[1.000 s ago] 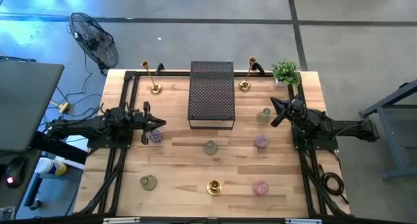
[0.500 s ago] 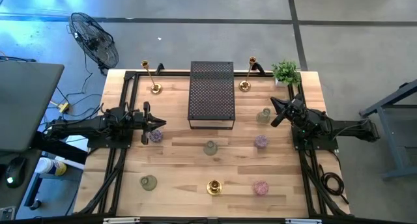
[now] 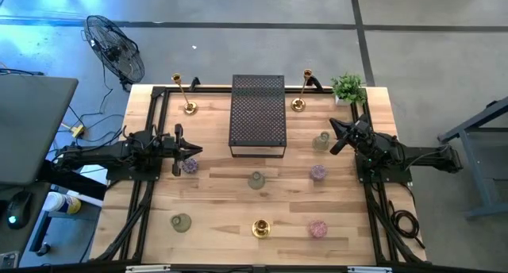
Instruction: Pick & Place candle stick holders
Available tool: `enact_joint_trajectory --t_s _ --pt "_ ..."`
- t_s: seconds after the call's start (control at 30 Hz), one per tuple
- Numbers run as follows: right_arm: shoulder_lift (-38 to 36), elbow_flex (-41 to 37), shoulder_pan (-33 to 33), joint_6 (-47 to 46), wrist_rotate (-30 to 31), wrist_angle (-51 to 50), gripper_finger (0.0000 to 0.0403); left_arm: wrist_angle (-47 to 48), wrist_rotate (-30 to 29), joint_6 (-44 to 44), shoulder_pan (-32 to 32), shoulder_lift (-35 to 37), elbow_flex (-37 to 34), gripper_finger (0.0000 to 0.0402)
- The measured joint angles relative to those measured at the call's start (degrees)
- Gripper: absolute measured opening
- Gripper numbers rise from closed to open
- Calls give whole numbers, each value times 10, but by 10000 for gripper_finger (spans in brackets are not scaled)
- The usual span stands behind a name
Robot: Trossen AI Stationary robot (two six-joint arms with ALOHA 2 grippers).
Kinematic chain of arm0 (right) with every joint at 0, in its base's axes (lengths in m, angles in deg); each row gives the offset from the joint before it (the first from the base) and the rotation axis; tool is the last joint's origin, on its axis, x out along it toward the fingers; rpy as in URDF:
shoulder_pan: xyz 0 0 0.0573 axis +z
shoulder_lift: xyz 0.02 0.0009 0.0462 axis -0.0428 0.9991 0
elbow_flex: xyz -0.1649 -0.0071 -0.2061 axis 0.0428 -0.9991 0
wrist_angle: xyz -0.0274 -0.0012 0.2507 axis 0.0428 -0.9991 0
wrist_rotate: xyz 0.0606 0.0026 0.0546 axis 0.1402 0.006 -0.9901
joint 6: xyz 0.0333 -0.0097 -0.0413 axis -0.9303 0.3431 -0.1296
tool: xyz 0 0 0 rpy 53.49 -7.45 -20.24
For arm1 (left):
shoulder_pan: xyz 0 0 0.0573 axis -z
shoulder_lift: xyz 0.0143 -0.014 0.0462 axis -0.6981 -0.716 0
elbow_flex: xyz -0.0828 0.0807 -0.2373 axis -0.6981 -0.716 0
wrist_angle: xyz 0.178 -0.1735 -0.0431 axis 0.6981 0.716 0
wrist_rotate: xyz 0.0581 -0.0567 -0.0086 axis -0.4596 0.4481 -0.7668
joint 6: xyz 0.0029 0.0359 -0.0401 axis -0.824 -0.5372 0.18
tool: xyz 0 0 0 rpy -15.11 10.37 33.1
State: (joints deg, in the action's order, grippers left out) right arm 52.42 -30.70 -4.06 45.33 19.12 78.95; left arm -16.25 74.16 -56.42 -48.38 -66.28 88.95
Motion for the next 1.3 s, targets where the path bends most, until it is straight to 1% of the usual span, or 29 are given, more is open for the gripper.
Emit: enact_joint_trajectory --t_s 0.1,0.2,0.33,0.37,0.43,0.57,0.63,0.73,0.87,1.0,1.1,1.23,1.3 --pt "0 0 0 -10 0 4 0 0 0 0 0 0 0 28" --pt "0 0 0 -57 -1 17 0 -6 -5 4 0 0 0 28" --pt "0 0 0 -115 1 29 0 -12 1 65 0 0 0 28" --pt "0 0 0 -113 7 42 0 -11 1 81 0 0 0 28" --pt "0 0 -3 -77 34 76 0 -2 1 104 0 0 0 28" --pt "0 0 -3 -22 72 126 0 0 -2 110 0 -2 0 28" --pt "0 0 -3 14 95 148 0 0 -13 119 0 -3 0 28" --pt "0 0 -3 36 122 182 0 -2 -39 123 0 -4 0 27" --pt "0 0 -3 53 107 206 0 -4 -55 120 0 -11 0 5" --pt "0 0 -3 66 104 236 0 -4 -58 124 0 -14 0 3" --pt "0 0 -7 83 100 259 0 -3 -52 146 0 -17 0 2" --pt "4 0 -18 101 38 246 0 -5 -50 149 0 -17 0 7" --pt "19 0 -22 99 29 228 0 -5 -56 158 0 -18 0 6"
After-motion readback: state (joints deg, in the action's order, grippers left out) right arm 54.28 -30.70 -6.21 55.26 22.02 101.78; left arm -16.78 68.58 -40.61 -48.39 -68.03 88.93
